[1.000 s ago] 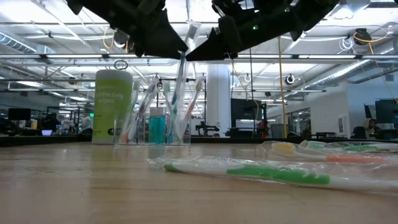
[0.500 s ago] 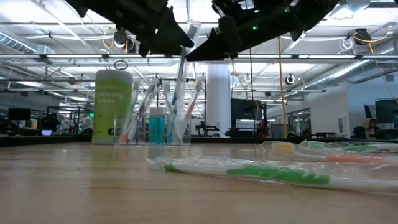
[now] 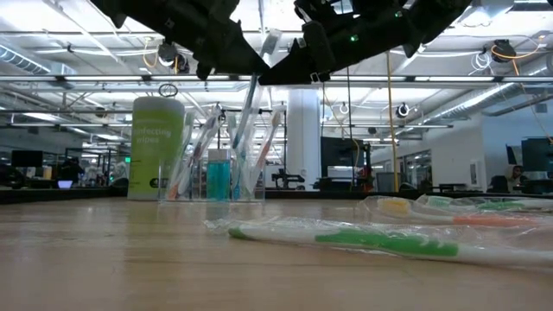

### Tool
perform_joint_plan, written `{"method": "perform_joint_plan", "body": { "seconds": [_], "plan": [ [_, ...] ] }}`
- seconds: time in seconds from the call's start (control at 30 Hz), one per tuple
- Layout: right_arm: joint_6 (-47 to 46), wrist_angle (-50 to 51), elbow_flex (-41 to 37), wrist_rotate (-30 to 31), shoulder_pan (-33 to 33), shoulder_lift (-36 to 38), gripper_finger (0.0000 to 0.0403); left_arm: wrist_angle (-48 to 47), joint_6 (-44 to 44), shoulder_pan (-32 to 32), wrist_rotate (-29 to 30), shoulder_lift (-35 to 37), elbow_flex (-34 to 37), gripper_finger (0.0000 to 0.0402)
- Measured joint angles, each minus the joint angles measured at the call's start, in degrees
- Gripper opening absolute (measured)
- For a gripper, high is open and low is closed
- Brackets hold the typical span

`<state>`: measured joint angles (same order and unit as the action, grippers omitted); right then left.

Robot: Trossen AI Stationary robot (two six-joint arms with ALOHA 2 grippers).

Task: Pick & Place toothbrushing station
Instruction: Put the blue toothbrush into the transparent organizer

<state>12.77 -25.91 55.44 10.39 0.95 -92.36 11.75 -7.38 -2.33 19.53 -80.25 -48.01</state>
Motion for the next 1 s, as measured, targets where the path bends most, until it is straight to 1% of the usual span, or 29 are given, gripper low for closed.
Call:
{"method": "perform_joint_plan", "body": {
  "seconds": [0.1, 0.17, 0.33, 0.4, 0.47, 0.6, 0.7, 0.87, 0.93, 1.0],
  "plan": [
    [0.0, 0.6, 0.0, 0.0, 0.0, 0.0, 0.0000, 0.0, 0.0, 0.0, 0.0, 0.0, 0.0, 0.0011],
    [0.0, 0.8, 0.0, 0.0, 0.0, 0.0, 0.0001, -0.1, 0.0, 0.0, 0.0, 0.0, 0.0, 0.0009],
    [0.1, 1.8, 0.0, 0.0, 0.0, 0.0, 0.0020, -0.3, -1.2, 0.0, 2.2, 0.0, 0.0, 0.0037],
    [0.1, 2.3, 0.0, 0.0, 0.0, 0.0, 0.0031, -1.0, -1.9, 0.0, 3.4, 0.0, 0.0, 0.0042],
    [0.1, 2.6, 0.0, 0.0, 0.0, 0.0, 0.0043, -2.0, -2.0, 0.0, 4.3, 0.0, 0.0, 0.0037],
    [-0.2, 3.7, 0.0, 0.0, 0.0, 0.0, 0.0073, -5.5, -2.8, 0.0, 7.0, 1.5, 0.0, 0.0012],
    [-0.1, 4.9, 0.0, 0.0, 0.0, 0.0, 0.0093, -9.1, -4.8, 0.0, 10.6, 4.0, 0.0, 0.0012],
    [-0.1, 5.3, 0.0, 0.1, 0.0, 0.0, 0.0116, -13.1, -4.9, 0.0, 19.4, 10.0, 0.0, 0.0040],
    [-0.3, 5.3, 0.0, 0.1, 0.0, 0.0, 0.0120, -14.8, -5.3, 0.2, 22.4, 12.4, 0.1, 0.0039],
    [-0.3, 5.3, 0.0, 0.1, 0.0, 0.0, 0.0123, -14.4, -6.3, 0.5, 25.6, 14.7, 2.0, 0.0028]
  ]
}}
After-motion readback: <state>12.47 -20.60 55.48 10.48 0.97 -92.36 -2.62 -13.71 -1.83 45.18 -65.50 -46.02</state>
